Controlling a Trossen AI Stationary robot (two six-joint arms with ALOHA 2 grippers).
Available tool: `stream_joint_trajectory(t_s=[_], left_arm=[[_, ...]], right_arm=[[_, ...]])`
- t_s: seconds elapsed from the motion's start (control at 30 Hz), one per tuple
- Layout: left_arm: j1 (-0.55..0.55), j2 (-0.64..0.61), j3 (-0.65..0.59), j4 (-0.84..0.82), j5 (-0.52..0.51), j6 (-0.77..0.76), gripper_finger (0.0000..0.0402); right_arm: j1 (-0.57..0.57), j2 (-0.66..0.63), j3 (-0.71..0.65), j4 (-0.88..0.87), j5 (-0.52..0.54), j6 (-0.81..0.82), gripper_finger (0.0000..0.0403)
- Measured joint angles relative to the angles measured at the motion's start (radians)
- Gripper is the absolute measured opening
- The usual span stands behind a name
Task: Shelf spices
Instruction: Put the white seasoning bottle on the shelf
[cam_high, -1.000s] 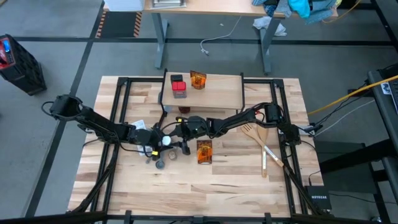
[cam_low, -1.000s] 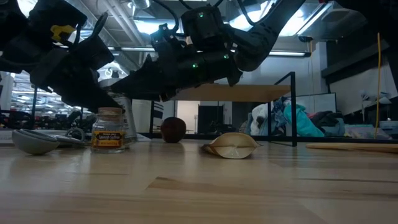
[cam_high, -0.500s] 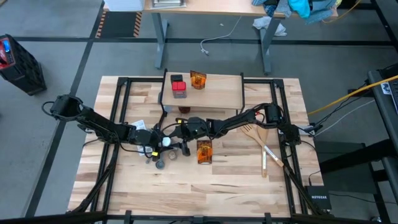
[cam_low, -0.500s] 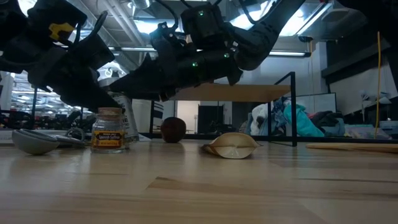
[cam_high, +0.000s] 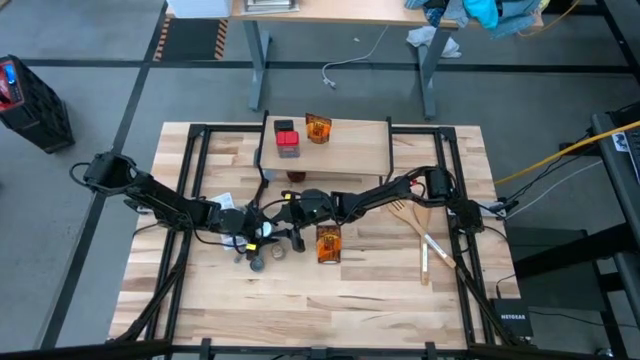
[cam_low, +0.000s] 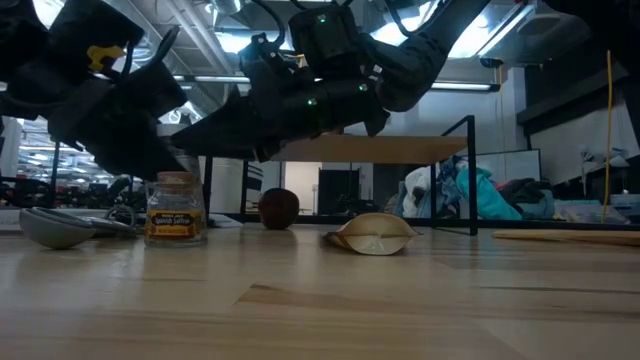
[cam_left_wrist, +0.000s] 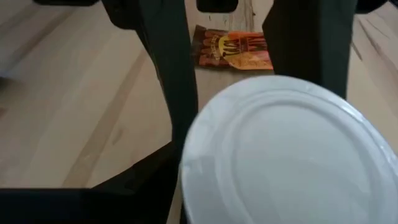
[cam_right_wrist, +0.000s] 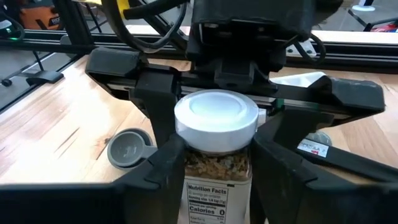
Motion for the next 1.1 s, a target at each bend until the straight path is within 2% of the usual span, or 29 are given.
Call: stream_joint_trajectory(t_s=[0.27,0.5,0.8,1.1], left_arm=[[-0.001,-0.002,0.000,-0.009,-0.001,-0.019,0.0219],[-0.001,-0.002,-0.001,-0.010,-0.008,-0.011,0.0201],[-0.001,-0.003,-0.003,-0.008,-0.008,-0.062,0.0231],[0.000,-0.047,-0.005,-0.018,-0.012,-0.106,0.0234]], right_arm=[[-0.001,-0.002,0.000,-0.011,-0.005,0.001,0.0165],[-0.001,-0.002,-0.002,-0.008,0.011,0.004,0.0183],[-0.001,-0.002,-0.003,0.000,0.012,0.004,0.0188],[0.000,0.000,-0.005,0.017,0.019,0.006,0.0188]])
